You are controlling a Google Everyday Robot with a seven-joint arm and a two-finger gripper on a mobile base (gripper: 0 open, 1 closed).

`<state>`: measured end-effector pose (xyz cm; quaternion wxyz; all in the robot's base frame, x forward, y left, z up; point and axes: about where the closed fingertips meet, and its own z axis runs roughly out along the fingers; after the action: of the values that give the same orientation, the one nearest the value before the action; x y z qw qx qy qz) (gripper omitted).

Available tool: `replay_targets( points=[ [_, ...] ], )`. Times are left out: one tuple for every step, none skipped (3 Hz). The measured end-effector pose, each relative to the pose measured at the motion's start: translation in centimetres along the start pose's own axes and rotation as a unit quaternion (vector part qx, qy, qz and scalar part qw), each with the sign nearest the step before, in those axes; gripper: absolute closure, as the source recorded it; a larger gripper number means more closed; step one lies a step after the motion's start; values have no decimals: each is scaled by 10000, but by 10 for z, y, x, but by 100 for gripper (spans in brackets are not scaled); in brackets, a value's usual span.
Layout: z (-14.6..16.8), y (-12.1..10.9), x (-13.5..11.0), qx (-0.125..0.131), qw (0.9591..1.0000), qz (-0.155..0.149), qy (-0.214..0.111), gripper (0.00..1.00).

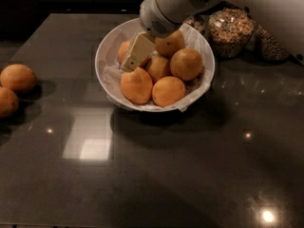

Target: Pick orange from white bowl

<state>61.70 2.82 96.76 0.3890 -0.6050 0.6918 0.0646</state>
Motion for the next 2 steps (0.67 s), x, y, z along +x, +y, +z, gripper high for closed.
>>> replay_targets(
  points=[
    [5,-6,-1,60,10000,-30,-18,6],
    [7,-14,5,155,9998,-77,65,9]
  ],
)
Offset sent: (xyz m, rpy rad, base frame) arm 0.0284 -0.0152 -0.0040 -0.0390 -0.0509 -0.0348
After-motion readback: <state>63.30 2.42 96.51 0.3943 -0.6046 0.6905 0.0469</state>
